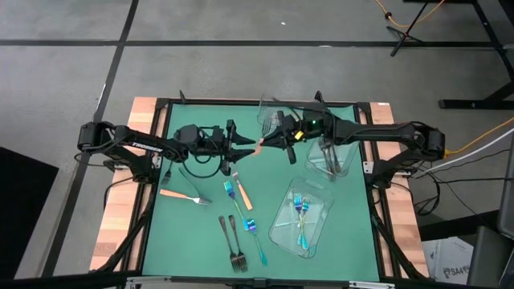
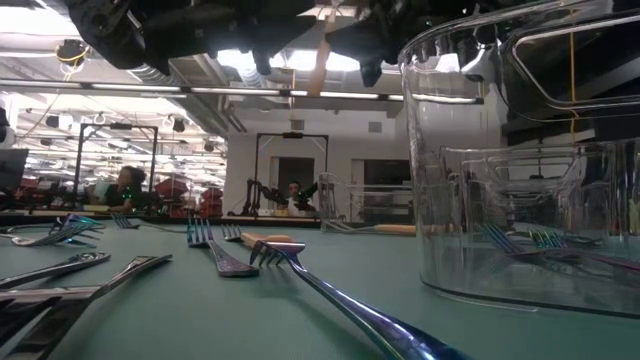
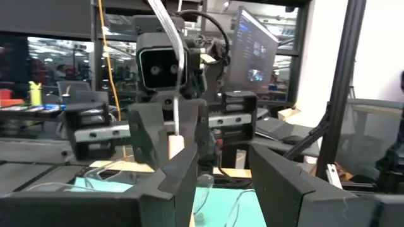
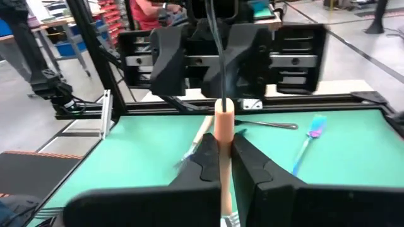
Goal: Sort silverware by color (type)
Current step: Put the orange fork into the top transparent bin
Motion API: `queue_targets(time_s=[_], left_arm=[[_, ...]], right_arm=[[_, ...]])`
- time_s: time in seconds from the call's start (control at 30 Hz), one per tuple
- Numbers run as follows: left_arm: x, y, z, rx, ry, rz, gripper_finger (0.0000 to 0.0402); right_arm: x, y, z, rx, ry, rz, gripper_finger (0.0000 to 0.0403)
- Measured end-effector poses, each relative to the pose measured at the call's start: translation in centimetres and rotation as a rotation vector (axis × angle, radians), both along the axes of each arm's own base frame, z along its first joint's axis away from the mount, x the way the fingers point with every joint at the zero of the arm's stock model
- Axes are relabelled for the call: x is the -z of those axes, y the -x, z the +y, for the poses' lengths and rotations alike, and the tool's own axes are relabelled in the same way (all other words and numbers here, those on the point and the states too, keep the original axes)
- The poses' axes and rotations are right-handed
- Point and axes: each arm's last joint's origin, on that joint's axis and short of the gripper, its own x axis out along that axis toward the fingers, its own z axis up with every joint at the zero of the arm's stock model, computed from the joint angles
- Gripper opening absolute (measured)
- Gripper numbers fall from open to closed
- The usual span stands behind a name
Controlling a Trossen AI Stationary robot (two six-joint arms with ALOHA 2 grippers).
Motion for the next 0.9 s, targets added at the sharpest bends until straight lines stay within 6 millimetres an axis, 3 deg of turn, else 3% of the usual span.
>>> queue_targets(time_s=[0.2,0.6,0.9], left_arm=[[0.2,0.0,0.0,-0.003,0.004,0.024,0.0137],[1.2,-0.2,0.0,-0.004,0.019,0.124,0.0137],[1.2,-0.2,0.0,-0.005,0.020,0.128,0.0137]], right_arm=[[-0.2,1.7,-2.4,0.083,0.007,0.059,0.0001],[1.5,5.4,-9.0,0.336,-0.024,0.241,0.0001],[2.4,8.1,-11.9,0.442,0.019,0.333,0.0001]])
